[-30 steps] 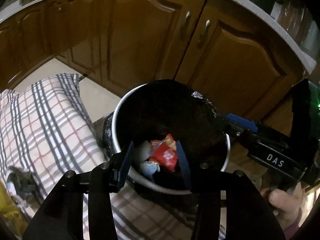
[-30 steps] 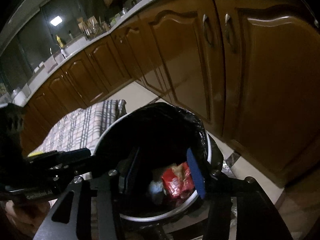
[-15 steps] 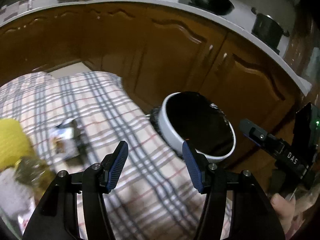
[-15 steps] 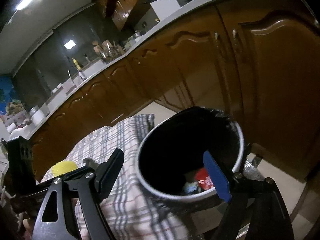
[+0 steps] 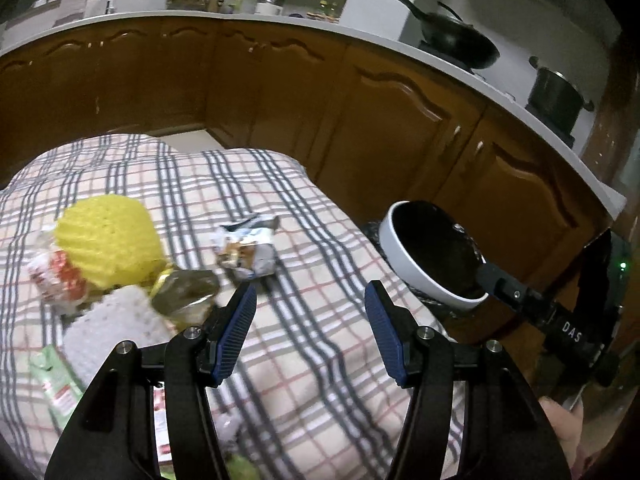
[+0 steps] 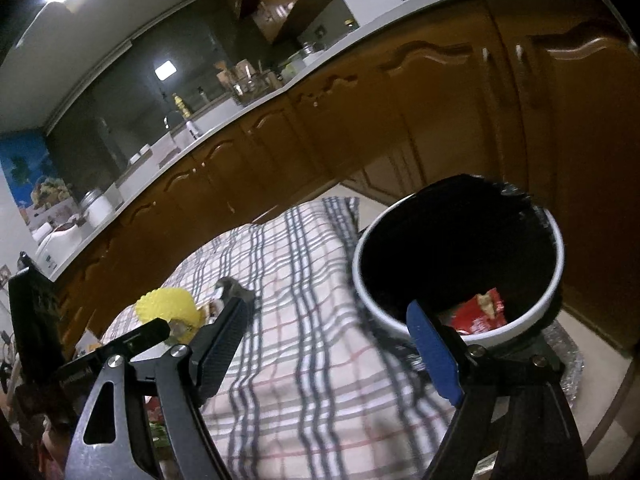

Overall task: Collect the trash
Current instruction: 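Move both open tools back over the table toward the yellow foam net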

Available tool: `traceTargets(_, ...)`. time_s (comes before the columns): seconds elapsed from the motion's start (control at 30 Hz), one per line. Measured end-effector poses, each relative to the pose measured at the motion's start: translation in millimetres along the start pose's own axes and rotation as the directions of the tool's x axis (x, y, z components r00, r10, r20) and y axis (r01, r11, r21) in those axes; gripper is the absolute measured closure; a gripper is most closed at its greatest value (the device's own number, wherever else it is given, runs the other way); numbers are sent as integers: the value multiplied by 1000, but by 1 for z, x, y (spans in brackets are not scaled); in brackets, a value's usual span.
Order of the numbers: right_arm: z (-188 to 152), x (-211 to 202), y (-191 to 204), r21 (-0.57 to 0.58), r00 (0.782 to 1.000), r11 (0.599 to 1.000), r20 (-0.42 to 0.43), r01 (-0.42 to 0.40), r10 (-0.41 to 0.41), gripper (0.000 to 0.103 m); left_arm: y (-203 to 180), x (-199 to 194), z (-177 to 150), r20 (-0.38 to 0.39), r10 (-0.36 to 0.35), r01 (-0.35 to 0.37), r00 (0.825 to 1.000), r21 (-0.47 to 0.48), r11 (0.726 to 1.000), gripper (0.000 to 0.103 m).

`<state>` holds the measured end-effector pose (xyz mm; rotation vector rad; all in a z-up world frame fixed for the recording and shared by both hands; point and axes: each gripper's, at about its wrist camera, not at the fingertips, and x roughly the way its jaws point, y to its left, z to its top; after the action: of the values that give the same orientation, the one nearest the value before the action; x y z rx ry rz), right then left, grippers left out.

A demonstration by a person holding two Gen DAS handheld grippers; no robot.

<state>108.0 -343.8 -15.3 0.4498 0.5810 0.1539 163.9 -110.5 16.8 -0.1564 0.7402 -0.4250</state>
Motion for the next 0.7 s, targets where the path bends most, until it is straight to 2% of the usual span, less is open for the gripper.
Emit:
traceTargets(0.53,-16,23,50,-50,997,997,-61,-58,55,20,57,-47,1,66,74,-68,995,-81,994,46)
traceTargets(0.7,-15,31,61,-52,994,996,-83,-79,74,20,74,-53,3,66,96,-89,993,-98,991,46)
